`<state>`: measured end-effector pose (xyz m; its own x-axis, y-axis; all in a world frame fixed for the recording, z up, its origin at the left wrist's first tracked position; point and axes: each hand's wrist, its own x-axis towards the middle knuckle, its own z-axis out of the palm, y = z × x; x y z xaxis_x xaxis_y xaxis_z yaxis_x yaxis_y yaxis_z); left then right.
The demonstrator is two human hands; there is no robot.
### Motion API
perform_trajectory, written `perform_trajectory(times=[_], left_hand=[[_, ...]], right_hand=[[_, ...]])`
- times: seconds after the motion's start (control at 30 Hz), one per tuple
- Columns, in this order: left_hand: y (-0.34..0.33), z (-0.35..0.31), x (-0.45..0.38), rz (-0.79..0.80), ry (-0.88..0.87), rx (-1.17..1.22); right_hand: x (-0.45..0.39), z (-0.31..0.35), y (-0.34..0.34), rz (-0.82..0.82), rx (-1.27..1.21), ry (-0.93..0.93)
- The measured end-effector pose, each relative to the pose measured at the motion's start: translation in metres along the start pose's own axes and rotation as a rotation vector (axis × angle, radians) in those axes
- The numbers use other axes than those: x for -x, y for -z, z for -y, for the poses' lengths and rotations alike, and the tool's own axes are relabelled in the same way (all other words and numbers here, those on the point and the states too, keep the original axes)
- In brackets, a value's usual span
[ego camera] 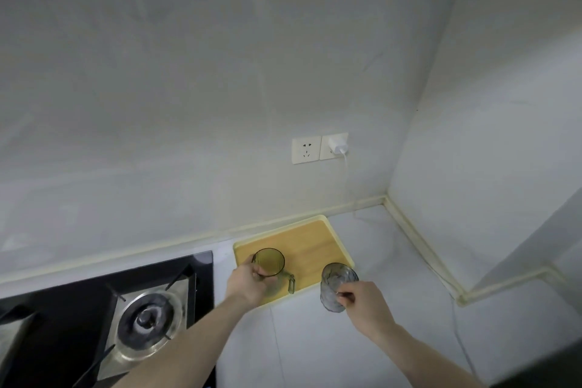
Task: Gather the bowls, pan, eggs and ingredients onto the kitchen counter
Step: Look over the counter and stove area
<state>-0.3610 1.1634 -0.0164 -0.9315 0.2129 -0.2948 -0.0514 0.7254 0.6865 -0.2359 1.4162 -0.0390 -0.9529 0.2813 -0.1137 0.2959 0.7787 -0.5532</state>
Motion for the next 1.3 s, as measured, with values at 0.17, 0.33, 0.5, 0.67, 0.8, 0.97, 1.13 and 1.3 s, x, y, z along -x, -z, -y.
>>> perform_trajectory(times=[0.17, 0.33, 0.5, 0.67, 0.8, 0.97, 1.13, 1.3], left_hand=[[-0.047, -0.019, -0.006, 0.064, -0.064, 0.057], [-0.096, -0.039, -0.006, 0.167, -0.082, 0.035], [-0.113, -0.057, -0.007, 0.182, -0.132, -0.010], [-0.114, -0.062, -0.021, 0.123, -0.137, 0.021], [-0.101, -0.064, -0.026, 0.079, -0.158, 0.039], [-0.060, -0.024, -0.033, -0.055, -0.059, 0.027], [-0.032, 0.022, -0.035, -0.135, -0.018, -0.036], [-0.026, 0.056, -0.039, -0.075, -0.005, -0.109]], right_hand=[[-0.014, -0.032, 0.011, 0.012, 0.029, -0.029], [-0.020, -0.083, 0.007, -0.031, 0.006, -0.121], [-0.020, -0.101, 0.006, -0.026, -0.007, -0.252], [-0.029, -0.090, 0.008, -0.079, -0.040, -0.218], [-0.038, -0.077, 0.007, -0.112, -0.034, -0.184], [-0.066, -0.043, -0.008, -0.012, -0.009, -0.077], [-0.089, 0.006, -0.030, 0.110, -0.003, 0.093], [-0.094, 0.034, -0.061, 0.157, 0.027, 0.152]])
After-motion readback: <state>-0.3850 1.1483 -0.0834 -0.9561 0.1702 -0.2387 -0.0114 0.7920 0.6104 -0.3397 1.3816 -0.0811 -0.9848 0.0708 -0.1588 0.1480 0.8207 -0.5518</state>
